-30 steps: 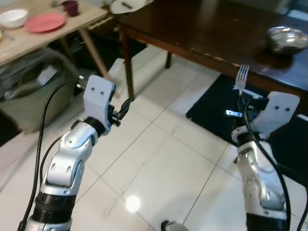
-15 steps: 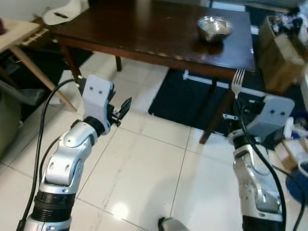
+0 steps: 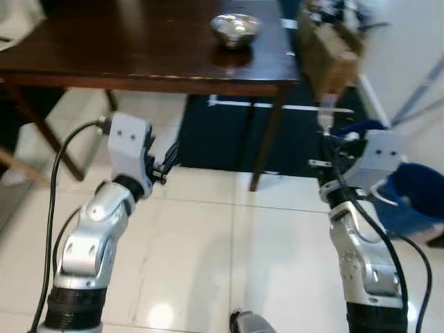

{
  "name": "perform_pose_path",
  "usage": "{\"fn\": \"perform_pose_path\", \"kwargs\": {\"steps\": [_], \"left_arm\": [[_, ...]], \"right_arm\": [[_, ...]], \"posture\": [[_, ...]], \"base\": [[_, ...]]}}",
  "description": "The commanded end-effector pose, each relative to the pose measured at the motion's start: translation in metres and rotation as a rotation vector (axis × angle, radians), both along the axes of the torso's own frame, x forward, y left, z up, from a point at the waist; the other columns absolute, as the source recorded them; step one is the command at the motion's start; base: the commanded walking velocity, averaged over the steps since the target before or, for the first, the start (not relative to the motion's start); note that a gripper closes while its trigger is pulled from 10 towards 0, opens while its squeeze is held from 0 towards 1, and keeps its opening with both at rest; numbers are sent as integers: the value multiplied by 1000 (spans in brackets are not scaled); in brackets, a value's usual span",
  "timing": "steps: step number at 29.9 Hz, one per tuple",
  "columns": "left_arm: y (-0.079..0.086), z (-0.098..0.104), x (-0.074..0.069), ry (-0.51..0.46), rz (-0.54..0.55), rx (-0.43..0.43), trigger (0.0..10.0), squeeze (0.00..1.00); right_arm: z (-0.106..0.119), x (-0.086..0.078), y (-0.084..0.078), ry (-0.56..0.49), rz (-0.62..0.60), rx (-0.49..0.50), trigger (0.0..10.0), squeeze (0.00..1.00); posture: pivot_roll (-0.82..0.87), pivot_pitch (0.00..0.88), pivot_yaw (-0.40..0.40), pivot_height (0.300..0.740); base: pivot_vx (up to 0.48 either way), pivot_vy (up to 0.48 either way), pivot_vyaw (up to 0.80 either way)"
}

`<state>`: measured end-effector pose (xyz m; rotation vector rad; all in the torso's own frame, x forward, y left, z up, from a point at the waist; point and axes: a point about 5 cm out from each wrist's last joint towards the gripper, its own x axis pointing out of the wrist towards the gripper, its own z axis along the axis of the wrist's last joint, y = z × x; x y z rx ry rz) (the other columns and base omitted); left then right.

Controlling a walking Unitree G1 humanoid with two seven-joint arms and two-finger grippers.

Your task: Setting the table

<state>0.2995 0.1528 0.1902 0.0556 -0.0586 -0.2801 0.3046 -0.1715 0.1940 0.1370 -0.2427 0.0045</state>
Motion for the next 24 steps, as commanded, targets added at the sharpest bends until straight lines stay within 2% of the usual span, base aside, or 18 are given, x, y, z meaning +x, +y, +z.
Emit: {"fn": "perform_pose_path", "kwargs": {"steps": [1, 7, 11, 14, 18, 24], "left_arm": [[7, -1, -7, -14, 51, 21, 10000, 0], [15, -4, -11, -13, 99, 31, 10000, 0], [16, -5, -9, -17, 127, 37, 10000, 0], [16, -4, -3, -54, 179, 41, 10000, 4], [18, -2, 4, -82, 241, 90, 10000, 16], [18, -1, 6, -99, 248, 110, 10000, 4]], "right_arm": [[-2, 5, 10, 7, 66, 15, 10000, 0], [-2, 11, 27, 14, 160, 36, 10000, 0], [-5, 11, 31, 37, 202, 45, 10000, 0], [-9, 8, 31, 49, 236, 94, 10000, 0], [-10, 4, 29, 43, 235, 85, 10000, 0], [-10, 3, 26, 36, 220, 88, 10000, 0]], "posture": [[-26, 41, -10, 740], [-17, 37, -14, 740], [-17, 37, -14, 740], [-34, 33, -1, 740], [-43, 35, 6, 740], [-51, 38, 13, 740]], "base": [[0, 0, -800], [0, 0, -800], [0, 0, -800], [99, 0, 0], [474, 0, 0], [472, 0, 0]]}}
